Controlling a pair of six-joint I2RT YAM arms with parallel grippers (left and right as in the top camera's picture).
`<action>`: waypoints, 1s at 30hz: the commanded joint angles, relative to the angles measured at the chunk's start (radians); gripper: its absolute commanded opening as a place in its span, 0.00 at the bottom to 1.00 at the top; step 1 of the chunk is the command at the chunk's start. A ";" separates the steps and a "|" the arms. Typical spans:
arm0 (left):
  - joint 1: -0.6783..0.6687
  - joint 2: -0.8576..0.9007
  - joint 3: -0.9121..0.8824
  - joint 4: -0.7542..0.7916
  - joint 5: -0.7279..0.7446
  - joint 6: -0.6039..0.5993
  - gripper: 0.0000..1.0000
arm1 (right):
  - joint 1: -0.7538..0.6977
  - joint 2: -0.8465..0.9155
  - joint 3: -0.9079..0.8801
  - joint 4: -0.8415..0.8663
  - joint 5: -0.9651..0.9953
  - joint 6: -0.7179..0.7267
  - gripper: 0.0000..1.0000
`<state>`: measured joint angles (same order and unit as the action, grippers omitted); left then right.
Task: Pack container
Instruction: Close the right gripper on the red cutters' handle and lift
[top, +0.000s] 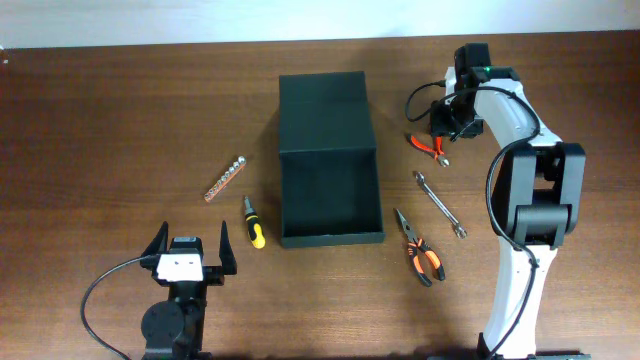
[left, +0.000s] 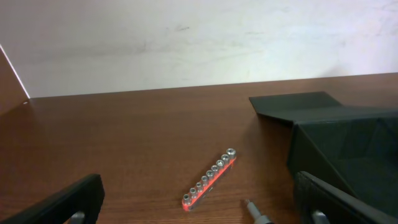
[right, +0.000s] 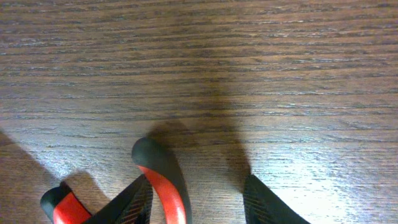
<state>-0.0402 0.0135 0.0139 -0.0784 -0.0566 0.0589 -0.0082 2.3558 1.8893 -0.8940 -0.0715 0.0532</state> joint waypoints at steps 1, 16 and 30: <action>-0.003 -0.007 -0.005 0.000 0.008 -0.002 0.99 | 0.025 0.040 0.007 -0.008 -0.006 0.006 0.43; -0.003 -0.007 -0.005 0.000 0.008 -0.002 0.99 | 0.054 0.040 0.007 -0.016 0.004 0.006 0.04; -0.003 -0.007 -0.005 0.000 0.008 -0.002 0.99 | 0.054 0.002 0.040 -0.064 0.003 0.006 0.04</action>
<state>-0.0402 0.0135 0.0139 -0.0784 -0.0566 0.0586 0.0402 2.3577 1.9011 -0.9417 -0.0662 0.0532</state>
